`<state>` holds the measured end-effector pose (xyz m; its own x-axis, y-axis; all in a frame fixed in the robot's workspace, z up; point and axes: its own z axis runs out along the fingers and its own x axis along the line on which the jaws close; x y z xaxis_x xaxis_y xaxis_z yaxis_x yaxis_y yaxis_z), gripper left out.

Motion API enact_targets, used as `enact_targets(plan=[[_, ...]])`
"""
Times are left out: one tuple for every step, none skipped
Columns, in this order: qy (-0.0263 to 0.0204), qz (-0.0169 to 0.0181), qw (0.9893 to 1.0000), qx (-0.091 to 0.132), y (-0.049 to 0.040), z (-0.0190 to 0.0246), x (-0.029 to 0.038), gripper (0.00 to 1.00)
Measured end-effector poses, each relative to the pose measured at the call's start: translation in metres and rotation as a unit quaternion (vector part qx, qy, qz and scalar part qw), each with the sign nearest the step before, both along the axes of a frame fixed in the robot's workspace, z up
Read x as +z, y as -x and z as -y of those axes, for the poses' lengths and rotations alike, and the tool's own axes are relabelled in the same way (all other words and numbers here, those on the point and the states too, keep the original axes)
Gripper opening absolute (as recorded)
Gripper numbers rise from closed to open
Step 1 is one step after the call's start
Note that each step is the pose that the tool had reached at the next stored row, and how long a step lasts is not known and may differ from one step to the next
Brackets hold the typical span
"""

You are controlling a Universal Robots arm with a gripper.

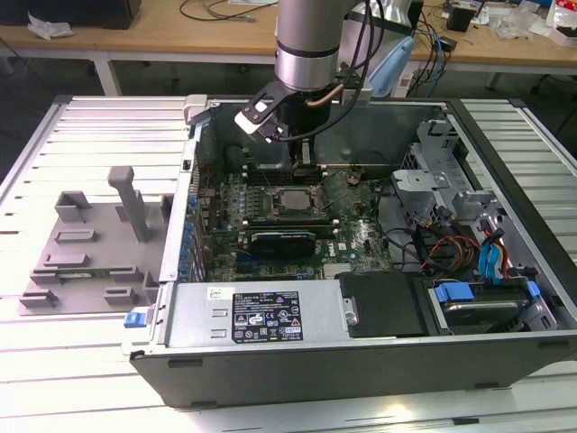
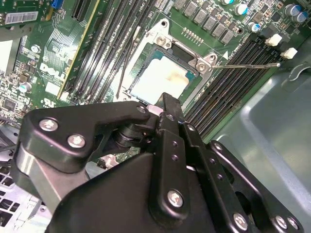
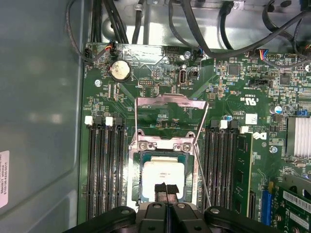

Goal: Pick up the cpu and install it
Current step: 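Close the cpu cover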

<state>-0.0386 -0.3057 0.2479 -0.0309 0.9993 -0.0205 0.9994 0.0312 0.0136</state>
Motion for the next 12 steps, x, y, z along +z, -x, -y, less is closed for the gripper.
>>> enact_targets(plan=[[0.0000,0.0000,1.0000,0.000,0.0000,0.0000,0.0000,0.11],[0.0000,0.0000,1.0000,0.000,0.0000,0.0000,0.0001,0.11],[0.0000,0.0000,1.0000,0.000,0.0000,0.0000,0.0001,0.11],[0.0000,0.0000,1.0000,0.000,0.0000,0.0000,0.0001,0.11],[0.0000,0.0000,1.0000,0.000,0.0000,0.0000,0.0001,0.11],[0.0002,-0.0001,1.0000,0.000,0.0000,0.0001,0.0023,0.11],[-0.0002,0.0000,1.0000,0.000,0.0000,0.0000,0.0077,0.11],[-0.0002,-0.0001,1.0000,0.000,0.0000,0.0000,0.0116,0.11],[-0.0002,0.0000,1.0000,0.000,0.0000,0.0000,0.0133,0.11],[-0.0002,0.0000,1.0000,0.000,0.0000,0.0000,0.0144,0.11],[-0.0002,0.0000,1.0000,0.000,0.0000,0.0000,0.0148,0.11],[-0.0003,0.0000,1.0000,0.000,0.0000,0.0000,0.0147,0.11]])
